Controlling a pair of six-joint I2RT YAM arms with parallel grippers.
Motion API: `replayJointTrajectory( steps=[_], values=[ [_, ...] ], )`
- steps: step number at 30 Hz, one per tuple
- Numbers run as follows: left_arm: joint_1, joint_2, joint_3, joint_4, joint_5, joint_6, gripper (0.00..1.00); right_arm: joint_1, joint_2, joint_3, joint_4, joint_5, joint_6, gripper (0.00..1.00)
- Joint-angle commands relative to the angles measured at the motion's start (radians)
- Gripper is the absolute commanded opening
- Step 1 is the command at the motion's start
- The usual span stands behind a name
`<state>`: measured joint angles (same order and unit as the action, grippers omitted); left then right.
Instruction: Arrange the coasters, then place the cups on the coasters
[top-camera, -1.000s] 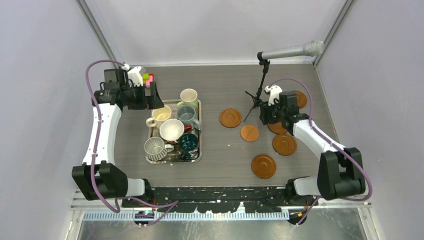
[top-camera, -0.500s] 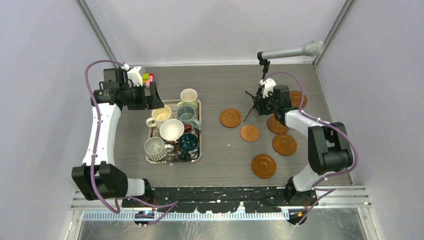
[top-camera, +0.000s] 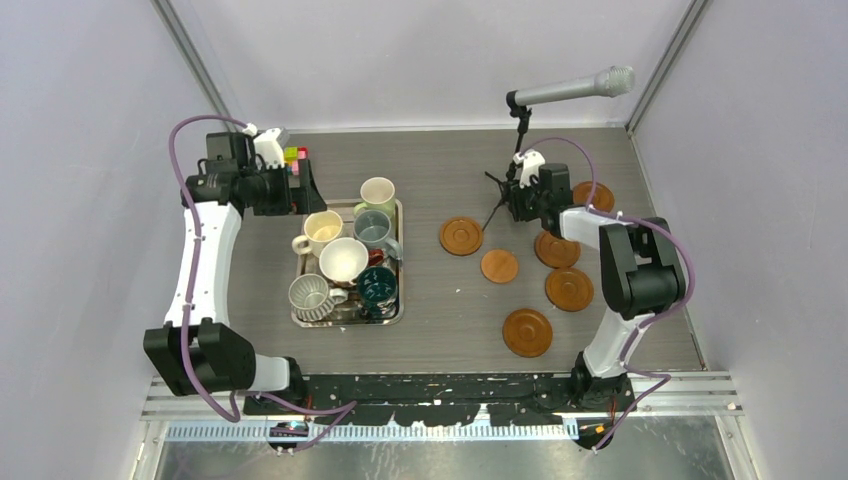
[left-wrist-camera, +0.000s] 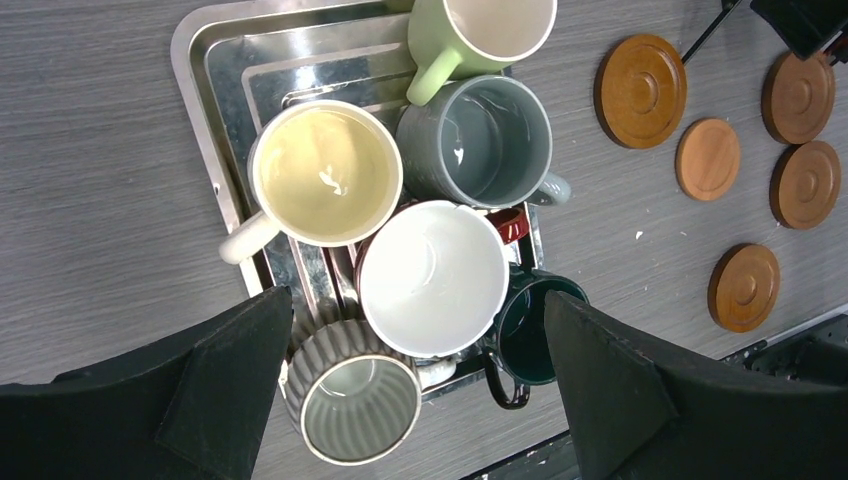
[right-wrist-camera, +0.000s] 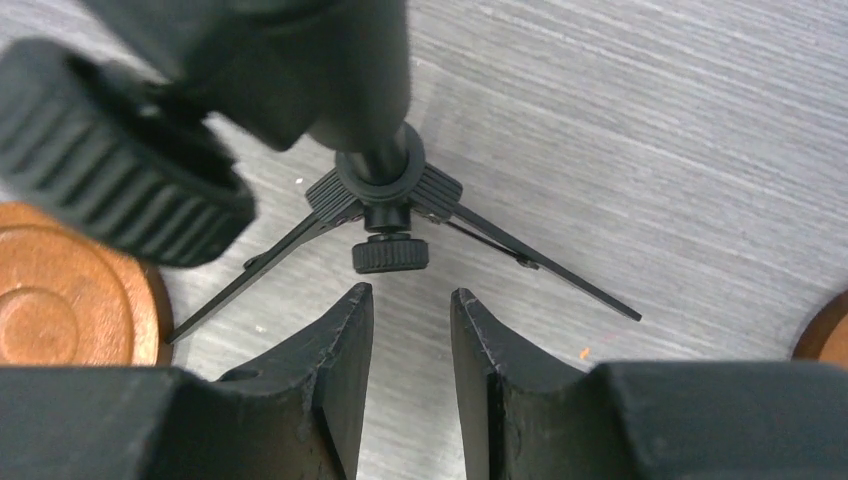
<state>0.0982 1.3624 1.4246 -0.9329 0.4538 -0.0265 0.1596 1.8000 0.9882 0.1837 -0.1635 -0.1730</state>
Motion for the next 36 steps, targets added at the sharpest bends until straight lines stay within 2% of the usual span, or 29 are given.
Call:
replayJointTrajectory(
  steps=[1, 6, 14, 23, 36],
  values=[
    [-0.003, 0.016, 0.026, 0.031, -0.008, -0.011, 0.99, -0.002, 0.053, 0.093, 0.077, 0.014, 0.003, 0.39],
    [-0.003, 0.040, 0.025, 0.045, -0.008, -0.013, 0.99, -0.001, 0.114, 0.175, 0.043, 0.015, -0.016, 0.41],
    [-0.003, 0.072, 0.040, 0.054, -0.011, -0.015, 0.99, 0.008, 0.125, 0.242, -0.050, 0.004, -0.023, 0.54],
    [-0.002, 0.073, 0.040, 0.067, 0.008, -0.023, 0.98, 0.049, 0.110, 0.270, -0.080, 0.021, 0.032, 0.55],
    [-0.003, 0.063, 0.028, 0.076, 0.006, -0.001, 0.98, 0.086, 0.237, 0.425, -0.073, 0.075, 0.147, 0.55]
  ],
)
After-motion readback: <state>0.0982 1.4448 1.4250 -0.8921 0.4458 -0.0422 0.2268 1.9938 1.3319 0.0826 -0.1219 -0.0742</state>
